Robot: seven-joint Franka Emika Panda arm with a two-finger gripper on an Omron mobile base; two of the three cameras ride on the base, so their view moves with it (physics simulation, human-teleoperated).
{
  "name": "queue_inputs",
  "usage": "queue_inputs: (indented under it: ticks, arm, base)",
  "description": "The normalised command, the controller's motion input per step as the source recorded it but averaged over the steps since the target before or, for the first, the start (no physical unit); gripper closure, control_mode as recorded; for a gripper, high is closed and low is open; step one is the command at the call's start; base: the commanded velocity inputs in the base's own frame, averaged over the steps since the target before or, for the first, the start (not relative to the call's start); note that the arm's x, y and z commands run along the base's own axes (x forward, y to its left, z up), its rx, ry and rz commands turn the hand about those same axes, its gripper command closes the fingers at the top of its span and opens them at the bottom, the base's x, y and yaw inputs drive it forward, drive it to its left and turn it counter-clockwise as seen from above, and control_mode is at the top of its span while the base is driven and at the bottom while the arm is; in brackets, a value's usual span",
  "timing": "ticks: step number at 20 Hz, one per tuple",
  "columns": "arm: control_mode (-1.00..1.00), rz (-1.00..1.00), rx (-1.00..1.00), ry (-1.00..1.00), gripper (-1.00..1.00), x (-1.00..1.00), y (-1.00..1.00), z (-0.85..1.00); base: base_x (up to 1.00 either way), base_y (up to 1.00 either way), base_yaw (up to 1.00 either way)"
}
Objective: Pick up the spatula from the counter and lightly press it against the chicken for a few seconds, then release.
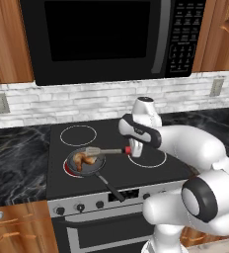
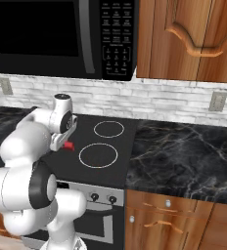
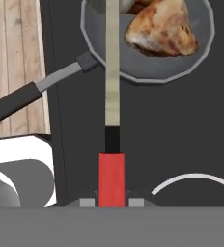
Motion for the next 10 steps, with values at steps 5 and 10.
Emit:
queue_inputs:
  ticks: [5,10]
  arm:
    - [-1.00,0.00,0.00,0.00,1.00,0.22,0.00,-0.07]
    - [-1.00,0.00,0.00,0.01,1.00,0.18,0.00,-0.11]
  base:
    - [0.00,0.00,0.00]
    - [0.00,0.00,0.00]
